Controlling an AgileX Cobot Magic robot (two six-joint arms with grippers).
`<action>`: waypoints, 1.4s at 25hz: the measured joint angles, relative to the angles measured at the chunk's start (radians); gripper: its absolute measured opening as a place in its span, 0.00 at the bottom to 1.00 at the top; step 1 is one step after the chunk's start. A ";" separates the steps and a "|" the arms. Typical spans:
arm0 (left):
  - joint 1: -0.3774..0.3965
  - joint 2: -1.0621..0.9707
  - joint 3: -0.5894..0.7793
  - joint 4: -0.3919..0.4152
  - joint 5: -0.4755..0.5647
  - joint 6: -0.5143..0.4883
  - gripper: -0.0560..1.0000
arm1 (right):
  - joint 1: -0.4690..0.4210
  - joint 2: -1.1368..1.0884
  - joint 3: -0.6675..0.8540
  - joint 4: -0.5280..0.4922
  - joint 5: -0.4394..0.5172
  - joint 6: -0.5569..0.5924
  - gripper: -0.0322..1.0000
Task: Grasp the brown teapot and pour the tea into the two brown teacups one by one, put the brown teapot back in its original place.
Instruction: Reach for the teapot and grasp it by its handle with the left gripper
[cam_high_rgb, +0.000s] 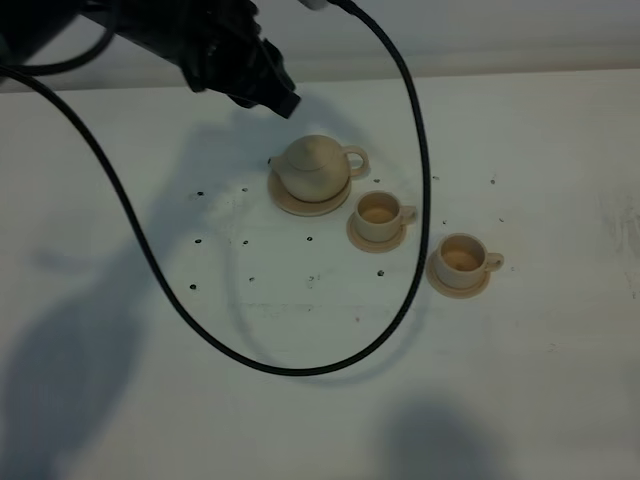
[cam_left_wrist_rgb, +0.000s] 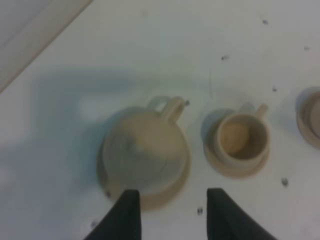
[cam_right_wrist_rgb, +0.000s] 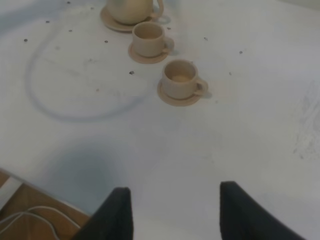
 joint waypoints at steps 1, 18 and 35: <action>-0.004 0.013 0.000 0.001 -0.024 -0.009 0.33 | 0.000 0.000 0.000 0.000 0.000 0.000 0.43; -0.032 0.328 -0.243 0.026 -0.131 -0.026 0.00 | 0.000 0.000 0.000 0.000 0.000 0.000 0.43; -0.094 0.541 -0.517 0.216 0.007 -0.103 0.00 | 0.000 0.000 0.001 0.000 -0.003 0.000 0.43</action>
